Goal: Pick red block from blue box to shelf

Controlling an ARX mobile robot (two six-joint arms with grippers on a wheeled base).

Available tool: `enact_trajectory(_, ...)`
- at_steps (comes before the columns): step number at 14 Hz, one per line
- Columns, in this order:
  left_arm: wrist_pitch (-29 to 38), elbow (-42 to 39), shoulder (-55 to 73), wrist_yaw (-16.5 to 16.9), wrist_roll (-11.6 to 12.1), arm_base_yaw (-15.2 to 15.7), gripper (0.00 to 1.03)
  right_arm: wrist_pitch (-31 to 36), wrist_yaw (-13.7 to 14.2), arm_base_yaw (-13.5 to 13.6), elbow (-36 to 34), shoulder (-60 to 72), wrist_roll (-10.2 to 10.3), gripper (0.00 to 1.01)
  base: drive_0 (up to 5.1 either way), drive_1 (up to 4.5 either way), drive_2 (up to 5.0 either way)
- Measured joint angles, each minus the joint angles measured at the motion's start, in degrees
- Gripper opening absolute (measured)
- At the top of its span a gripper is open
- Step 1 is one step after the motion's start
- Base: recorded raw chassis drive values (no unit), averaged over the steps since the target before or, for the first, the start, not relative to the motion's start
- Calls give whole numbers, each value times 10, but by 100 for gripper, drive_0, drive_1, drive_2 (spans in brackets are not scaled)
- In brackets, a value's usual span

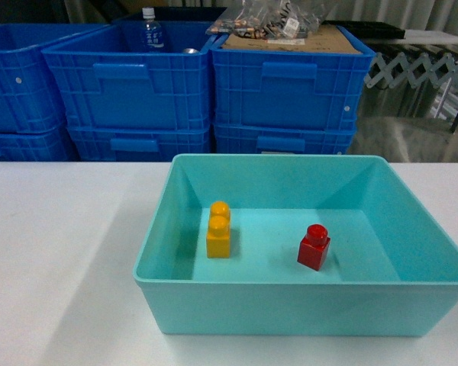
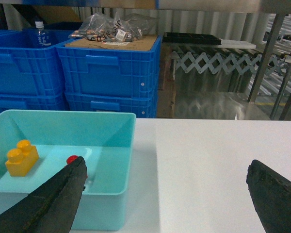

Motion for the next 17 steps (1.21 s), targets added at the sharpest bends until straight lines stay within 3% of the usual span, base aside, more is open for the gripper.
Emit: enact_trajectory(17,0,0,0,0,0,0,98,0,0,0,0,0,0,98,0,0,0)
